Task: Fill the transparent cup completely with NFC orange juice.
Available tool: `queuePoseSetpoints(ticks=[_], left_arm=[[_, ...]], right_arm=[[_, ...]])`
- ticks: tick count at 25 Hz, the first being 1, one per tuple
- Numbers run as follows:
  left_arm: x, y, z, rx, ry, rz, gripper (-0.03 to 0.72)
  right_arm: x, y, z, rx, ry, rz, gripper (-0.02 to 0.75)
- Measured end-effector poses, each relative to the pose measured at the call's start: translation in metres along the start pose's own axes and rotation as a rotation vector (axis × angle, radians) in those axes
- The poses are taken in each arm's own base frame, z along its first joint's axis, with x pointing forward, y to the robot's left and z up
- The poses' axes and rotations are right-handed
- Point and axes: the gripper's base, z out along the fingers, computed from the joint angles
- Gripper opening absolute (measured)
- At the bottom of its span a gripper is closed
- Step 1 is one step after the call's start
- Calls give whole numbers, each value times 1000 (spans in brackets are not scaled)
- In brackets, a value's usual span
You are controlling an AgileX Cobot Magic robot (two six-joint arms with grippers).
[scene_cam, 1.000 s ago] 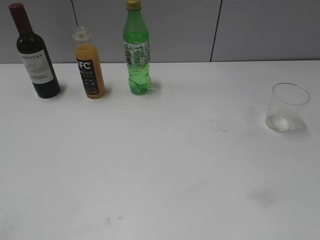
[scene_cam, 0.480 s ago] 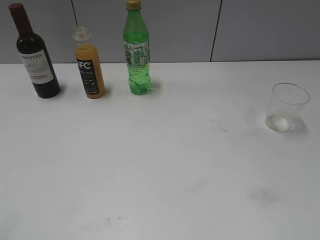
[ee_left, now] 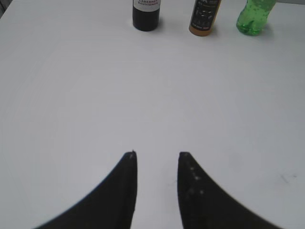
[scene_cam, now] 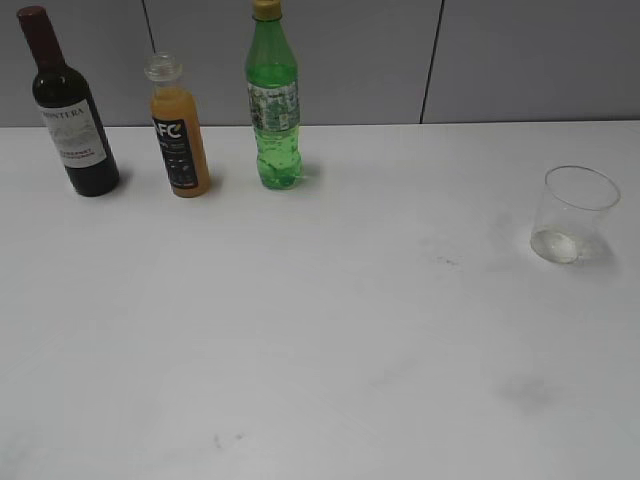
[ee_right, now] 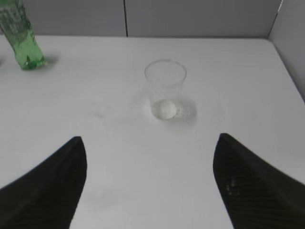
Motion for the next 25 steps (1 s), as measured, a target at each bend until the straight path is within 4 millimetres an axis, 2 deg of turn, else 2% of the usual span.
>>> queuePoseSetpoints(ticks=[6,13,25], left_arm=[[0,0,0,0,0,0,236],[0,0,0,0,0,0,236],[0,0,0,0,0,0,235]], right_arm=[[-1,-3,28,13,-29,-4,631],[-14,-6,53,34,-145,-42,619],[-16,-11,111,66,-235,-65,597]])
